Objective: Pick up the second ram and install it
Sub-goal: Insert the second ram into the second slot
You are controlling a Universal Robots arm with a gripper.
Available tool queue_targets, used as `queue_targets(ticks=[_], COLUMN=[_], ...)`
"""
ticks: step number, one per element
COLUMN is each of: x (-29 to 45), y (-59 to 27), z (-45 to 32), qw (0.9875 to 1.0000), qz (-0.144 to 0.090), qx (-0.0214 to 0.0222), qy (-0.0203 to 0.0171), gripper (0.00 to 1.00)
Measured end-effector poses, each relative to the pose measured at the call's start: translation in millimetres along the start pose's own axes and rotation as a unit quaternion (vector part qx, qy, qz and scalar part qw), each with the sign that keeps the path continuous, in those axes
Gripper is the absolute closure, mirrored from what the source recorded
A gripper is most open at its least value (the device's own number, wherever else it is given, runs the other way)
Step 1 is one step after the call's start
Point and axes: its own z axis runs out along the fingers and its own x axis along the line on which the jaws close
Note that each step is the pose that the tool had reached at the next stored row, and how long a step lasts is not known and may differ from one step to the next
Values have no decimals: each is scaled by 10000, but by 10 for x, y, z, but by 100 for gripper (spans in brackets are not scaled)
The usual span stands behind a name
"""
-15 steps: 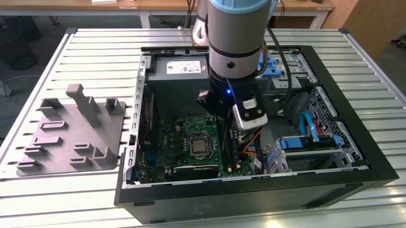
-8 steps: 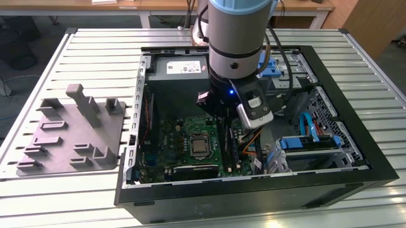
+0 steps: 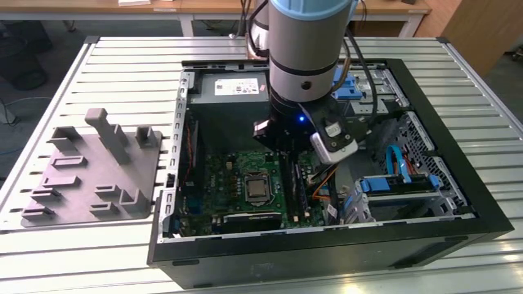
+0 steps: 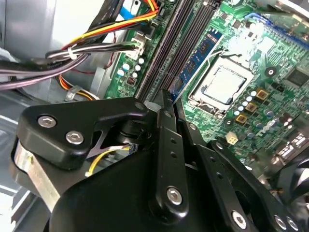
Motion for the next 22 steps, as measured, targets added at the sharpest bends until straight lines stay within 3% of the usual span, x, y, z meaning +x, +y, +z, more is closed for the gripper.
queue_targets(ticks=[9, 22], x=[0, 2], y=[0, -1], z=[0, 19], qw=[9992, 9992], qz=[-388, -405], qx=[-29, -31], qy=[23, 25], gripper=[86, 86])
